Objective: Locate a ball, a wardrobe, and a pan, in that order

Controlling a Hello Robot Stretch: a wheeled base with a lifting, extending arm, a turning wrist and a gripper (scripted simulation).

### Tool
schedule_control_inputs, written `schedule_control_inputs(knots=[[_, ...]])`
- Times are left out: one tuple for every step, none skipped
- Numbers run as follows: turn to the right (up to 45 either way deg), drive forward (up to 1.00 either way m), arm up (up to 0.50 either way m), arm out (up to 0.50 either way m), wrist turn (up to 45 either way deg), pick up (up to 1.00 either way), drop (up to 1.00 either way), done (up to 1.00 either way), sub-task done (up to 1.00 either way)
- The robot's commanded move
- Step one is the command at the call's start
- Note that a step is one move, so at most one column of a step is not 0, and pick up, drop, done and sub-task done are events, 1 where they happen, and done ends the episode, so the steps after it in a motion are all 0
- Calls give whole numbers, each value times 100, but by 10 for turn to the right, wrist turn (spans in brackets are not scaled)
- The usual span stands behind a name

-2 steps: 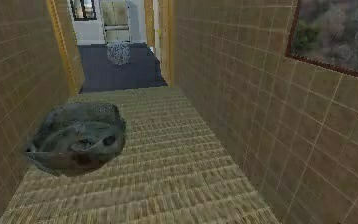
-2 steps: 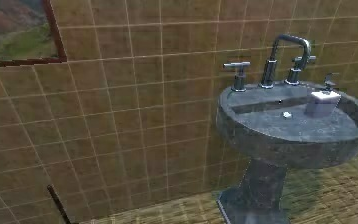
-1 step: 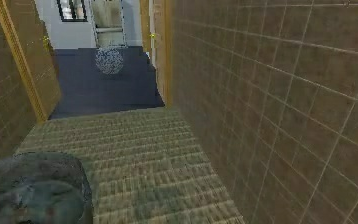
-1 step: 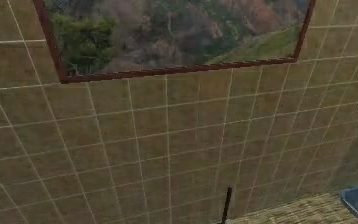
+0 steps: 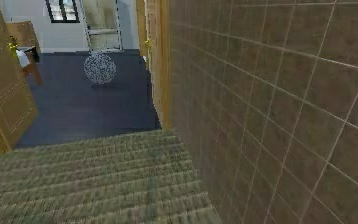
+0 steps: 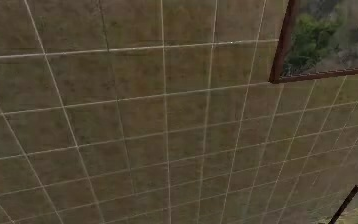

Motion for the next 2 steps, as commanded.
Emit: schedule_control_inputs(knots=[[-180,0,0,0,0,0,0,0,0],[0,100,0,0,0,0,0,0,0]])
